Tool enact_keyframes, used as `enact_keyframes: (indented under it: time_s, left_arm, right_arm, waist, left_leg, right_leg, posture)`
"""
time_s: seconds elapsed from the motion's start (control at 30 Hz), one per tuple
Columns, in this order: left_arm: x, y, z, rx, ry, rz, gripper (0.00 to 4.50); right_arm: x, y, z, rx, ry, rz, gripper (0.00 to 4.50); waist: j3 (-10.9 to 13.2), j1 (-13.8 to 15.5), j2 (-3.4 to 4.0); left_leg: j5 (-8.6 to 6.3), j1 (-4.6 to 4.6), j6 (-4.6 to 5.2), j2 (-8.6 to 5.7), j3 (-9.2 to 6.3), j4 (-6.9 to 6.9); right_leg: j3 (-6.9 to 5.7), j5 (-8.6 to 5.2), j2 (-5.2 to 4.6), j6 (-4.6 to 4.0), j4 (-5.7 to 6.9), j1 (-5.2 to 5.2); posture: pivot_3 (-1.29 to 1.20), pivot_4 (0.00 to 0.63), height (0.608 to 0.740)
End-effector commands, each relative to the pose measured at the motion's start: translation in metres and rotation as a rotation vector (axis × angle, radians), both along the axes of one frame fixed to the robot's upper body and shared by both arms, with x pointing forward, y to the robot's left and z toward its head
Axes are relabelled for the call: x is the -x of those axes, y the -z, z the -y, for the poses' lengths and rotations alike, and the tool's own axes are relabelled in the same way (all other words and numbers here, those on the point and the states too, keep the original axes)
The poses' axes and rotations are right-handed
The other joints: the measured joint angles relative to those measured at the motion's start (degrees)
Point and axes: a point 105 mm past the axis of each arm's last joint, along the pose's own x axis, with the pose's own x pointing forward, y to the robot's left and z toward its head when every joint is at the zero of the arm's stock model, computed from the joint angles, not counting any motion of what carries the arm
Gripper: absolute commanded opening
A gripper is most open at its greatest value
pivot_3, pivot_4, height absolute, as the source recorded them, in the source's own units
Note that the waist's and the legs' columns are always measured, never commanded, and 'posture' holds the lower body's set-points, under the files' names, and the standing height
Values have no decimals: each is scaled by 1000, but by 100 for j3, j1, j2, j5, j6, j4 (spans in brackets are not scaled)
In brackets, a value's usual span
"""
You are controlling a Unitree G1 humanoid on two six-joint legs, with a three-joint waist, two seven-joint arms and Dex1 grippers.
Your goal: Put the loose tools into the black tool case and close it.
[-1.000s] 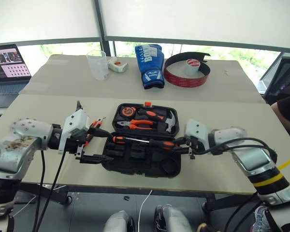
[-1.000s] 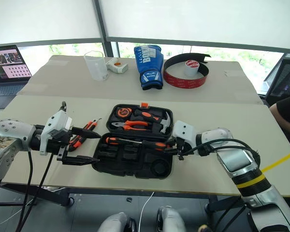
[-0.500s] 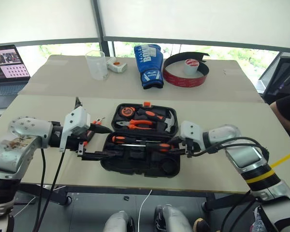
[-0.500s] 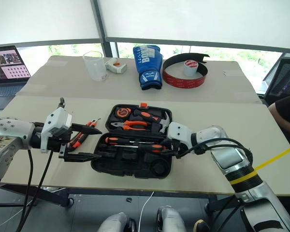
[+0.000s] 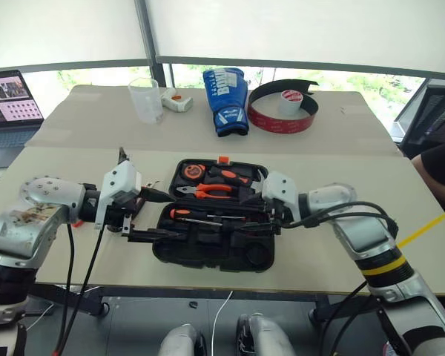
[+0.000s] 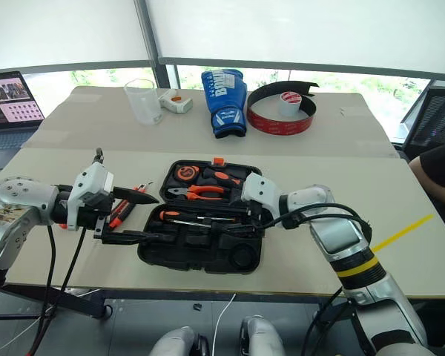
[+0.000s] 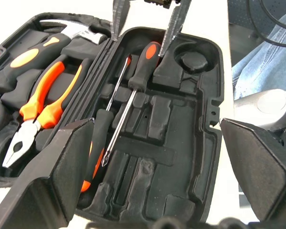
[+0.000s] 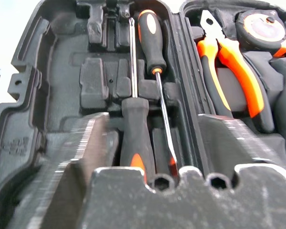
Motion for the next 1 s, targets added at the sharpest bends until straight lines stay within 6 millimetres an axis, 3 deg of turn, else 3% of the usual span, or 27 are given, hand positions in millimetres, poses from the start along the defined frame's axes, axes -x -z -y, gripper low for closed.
enact_keyframes:
  time_s: [0.03, 0.17, 0.2, 0.5, 0.67, 0.9, 1.0]
  left_arm:
    - [-2, -9, 1, -6, 18, 51, 4500]
    - [-2, -8, 0, -9, 15, 51, 4500]
    - [-1, -7, 0, -9, 14, 50, 4500]
    - [-1, -2, -2, -14, 2, 47, 4500]
    - [0, 0, -3, -15, -5, 44, 4500]
    - [-2, 0, -5, -10, -18, 52, 4500]
    - [-1, 1, -6, -8, -27, 51, 4500]
  right_arm:
    - [-3, 1, -8, 0, 13, 24, 1447]
    - [-2, 13, -15, 43, 10, 27, 84]
    - [0, 17, -17, 59, 2, 24, 28]
    - [5, 53, -11, 279, -50, 76, 28]
    - [7, 47, -16, 261, -85, 102, 28]
    - [3, 53, -15, 300, -104, 117, 28]
    - [-2, 42, -18, 245, -88, 137, 28]
  waist:
    - [0, -4, 0]
    - [0, -39, 0]
    - [0, -44, 0]
    - [-3, -62, 1]
    - [-4, -59, 1]
    - [-4, -61, 1]
    - [-6, -73, 0]
  left_leg:
    - [0, 0, 0, 0, 1, 0]
    - [2, 1, -4, 1, 2, 1]
    - [2, 0, -4, 0, 3, 1]
    - [6, 9, -11, 1, 3, 0]
    - [7, 10, -14, 1, 2, 0]
    - [7, 10, -14, 2, 2, 0]
    - [7, 11, -14, 2, 3, 0]
  right_leg:
    - [1, -1, 0, -1, 3, -1]
    - [2, -3, 0, -5, 13, -5]
    - [3, -4, 0, -6, 14, -7]
    - [5, -6, 1, -9, 19, -5]
    - [5, -7, 1, -9, 21, -4]
    - [5, -7, 1, -11, 21, -4]
    - [5, -7, 1, -11, 22, -3]
  posture:
    - [0, 150, 727]
    - [0, 150, 727]
    - [0, 150, 727]
    - [0, 150, 727]
    - [0, 150, 727]
    - [0, 150, 727]
    - [0, 150, 727]
